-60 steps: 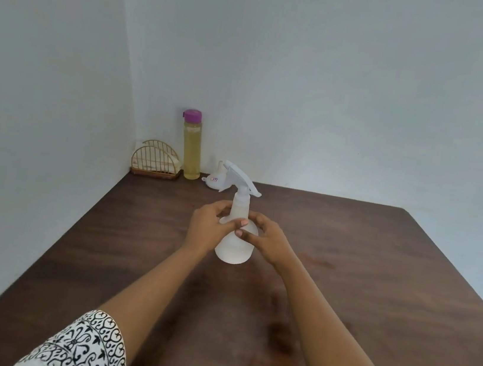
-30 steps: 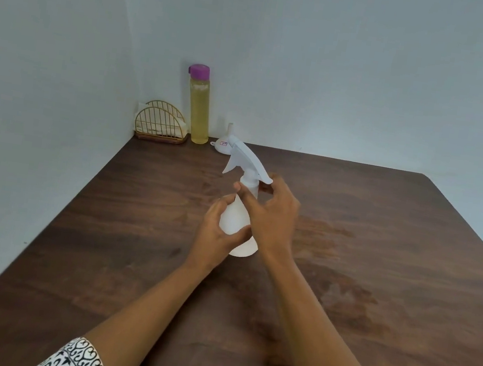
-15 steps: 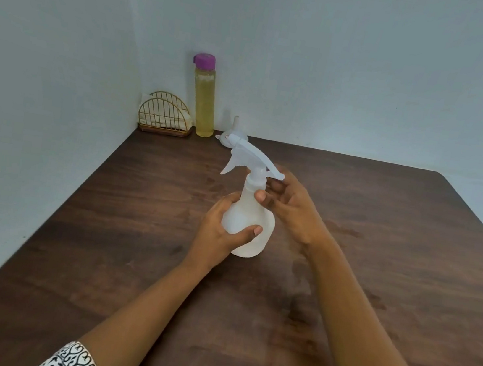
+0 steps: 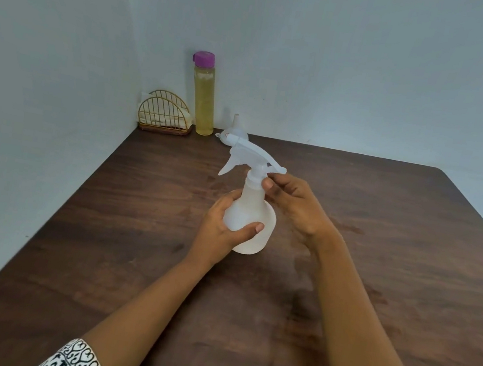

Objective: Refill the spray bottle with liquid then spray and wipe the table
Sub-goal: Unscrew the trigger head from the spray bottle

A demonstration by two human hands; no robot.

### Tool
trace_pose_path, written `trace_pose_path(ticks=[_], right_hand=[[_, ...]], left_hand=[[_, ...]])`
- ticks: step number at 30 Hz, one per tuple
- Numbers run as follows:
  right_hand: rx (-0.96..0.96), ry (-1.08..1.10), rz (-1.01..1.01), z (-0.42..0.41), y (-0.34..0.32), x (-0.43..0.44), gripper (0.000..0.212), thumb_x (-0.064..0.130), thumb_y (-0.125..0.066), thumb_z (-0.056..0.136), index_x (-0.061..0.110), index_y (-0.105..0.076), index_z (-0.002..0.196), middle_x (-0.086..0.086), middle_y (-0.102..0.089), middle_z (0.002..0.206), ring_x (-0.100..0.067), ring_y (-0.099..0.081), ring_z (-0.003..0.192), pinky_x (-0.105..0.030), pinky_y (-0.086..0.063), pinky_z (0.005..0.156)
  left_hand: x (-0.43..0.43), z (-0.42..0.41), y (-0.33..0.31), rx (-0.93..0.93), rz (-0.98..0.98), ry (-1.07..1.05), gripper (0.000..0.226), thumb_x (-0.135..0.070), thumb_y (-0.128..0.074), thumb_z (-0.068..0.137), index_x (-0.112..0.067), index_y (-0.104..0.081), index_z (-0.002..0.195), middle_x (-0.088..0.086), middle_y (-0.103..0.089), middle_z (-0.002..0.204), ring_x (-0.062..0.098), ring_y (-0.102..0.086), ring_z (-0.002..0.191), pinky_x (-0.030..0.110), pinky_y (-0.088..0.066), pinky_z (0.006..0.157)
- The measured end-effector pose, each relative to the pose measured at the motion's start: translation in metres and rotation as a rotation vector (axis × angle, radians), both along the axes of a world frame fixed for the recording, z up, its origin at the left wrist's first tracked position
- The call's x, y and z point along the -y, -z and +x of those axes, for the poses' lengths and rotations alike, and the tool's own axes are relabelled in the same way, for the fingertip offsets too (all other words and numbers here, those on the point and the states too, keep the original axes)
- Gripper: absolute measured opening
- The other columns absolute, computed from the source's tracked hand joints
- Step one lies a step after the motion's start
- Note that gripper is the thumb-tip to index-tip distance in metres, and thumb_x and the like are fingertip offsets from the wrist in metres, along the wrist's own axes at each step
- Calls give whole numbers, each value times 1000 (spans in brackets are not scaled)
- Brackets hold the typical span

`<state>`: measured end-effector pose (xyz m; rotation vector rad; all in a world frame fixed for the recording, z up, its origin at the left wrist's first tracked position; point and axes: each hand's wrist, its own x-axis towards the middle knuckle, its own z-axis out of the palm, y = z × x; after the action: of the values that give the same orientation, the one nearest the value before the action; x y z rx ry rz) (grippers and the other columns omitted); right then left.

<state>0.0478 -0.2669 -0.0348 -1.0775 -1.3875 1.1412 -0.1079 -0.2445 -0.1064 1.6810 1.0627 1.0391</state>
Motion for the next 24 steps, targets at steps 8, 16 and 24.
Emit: trace_pose_path(ticks=[8,16,24], right_hand=[[151,605,142,-47,8,4,49,35,-82,68,20,-47,99,9,-63,97,0,-63,88,-12,-52,69],[84,171,54,-16,4,6,23,24,-59,91,16,-63,112,-2,-69,105,-15,-66,98,-32,-54,88],[169,583,60,-46,-1,5,53,38,-81,68,18,-45,103,11,-59,95,1,-59,86,-13,-49,69]], left_hand=[[-2,1,4,10,-36,-26,84,-57,-76,61,-21,-50,132,-2,-59,128,15,-56,119,45,-49,98],[0,1,0,15,-17,2,75,-59,-71,57,-33,-47,124,-4,-59,121,11,-57,110,31,-52,91],[-2,0,4,15,-35,-16,91,-60,-75,59,-17,-48,135,1,-59,128,17,-56,118,44,-48,99]])
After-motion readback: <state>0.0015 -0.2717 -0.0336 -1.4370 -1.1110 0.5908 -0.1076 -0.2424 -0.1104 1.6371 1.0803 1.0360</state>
